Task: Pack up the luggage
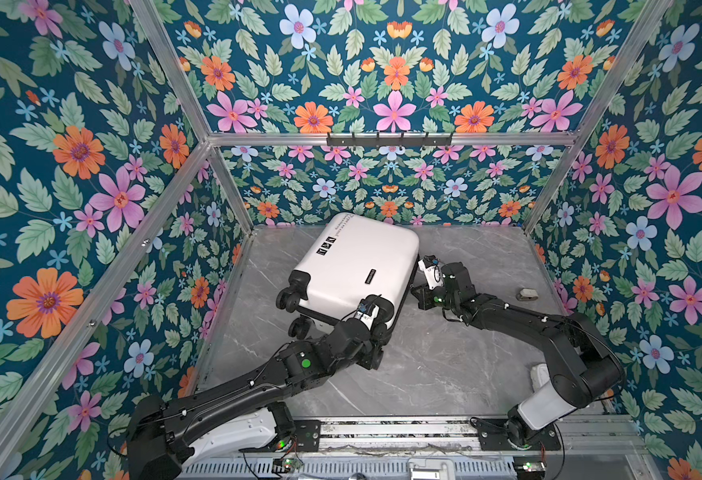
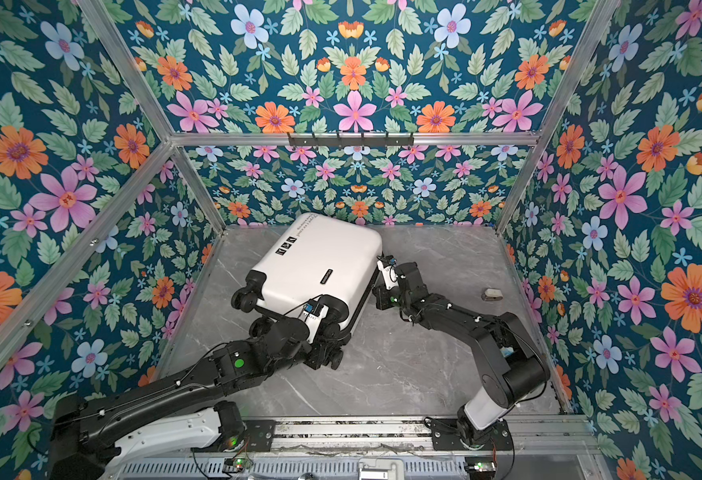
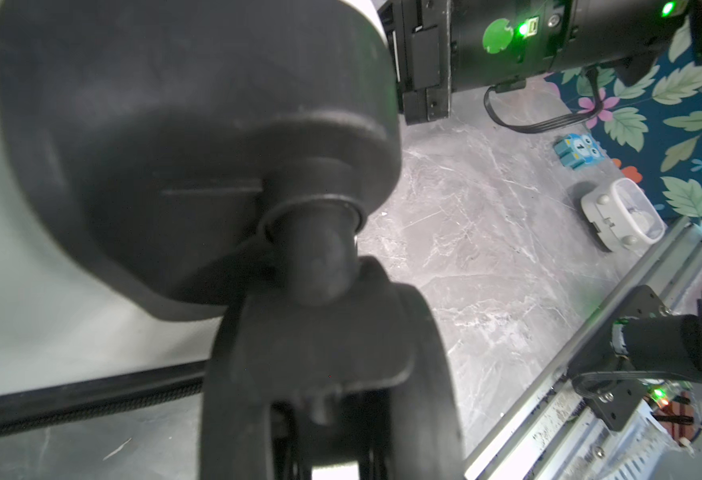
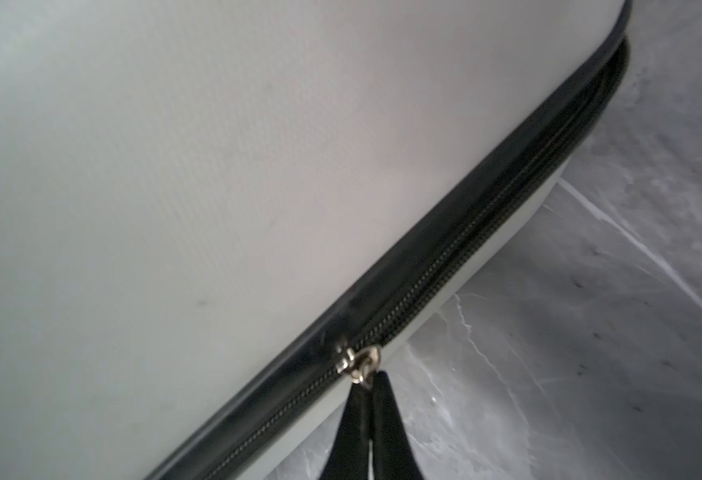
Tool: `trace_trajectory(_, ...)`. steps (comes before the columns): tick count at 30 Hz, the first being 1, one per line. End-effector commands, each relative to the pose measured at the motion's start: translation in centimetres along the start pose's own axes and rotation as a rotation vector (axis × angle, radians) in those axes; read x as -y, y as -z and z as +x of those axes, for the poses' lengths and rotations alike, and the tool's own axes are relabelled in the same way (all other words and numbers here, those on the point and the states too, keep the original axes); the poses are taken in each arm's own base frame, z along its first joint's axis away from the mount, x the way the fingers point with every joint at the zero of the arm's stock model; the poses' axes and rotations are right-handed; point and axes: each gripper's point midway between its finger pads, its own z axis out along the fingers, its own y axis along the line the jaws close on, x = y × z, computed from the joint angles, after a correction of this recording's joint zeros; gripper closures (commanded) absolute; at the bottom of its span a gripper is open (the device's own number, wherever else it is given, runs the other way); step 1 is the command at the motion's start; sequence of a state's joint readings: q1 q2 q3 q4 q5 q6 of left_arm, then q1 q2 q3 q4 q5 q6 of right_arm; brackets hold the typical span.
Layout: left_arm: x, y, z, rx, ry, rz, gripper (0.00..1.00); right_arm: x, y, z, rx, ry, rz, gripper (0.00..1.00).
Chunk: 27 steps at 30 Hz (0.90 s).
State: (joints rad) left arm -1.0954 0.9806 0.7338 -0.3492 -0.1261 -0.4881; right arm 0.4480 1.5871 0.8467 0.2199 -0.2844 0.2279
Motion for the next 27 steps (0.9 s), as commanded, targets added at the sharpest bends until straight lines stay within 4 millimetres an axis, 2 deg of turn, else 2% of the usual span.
trace_trajectory(1,1.8,0.6,-1.9,0.076,-0.031,0.082,1.00,1.7,0.8,-0.7,0.039,-0.014,0.068,1.00)
trace_trajectory(12,1.0,1.3,-1.9,0.092,-0.025,0.055,1.00,3.3,1.5,-1.3,0.052,-0.038,0.099,1.00)
trace_trajectory(27,-0.4,2.7,-1.5,0.092,-0.044,0.005,1.00,7.7,3.1,-2.6,0.088,-0.116,0.164,1.00)
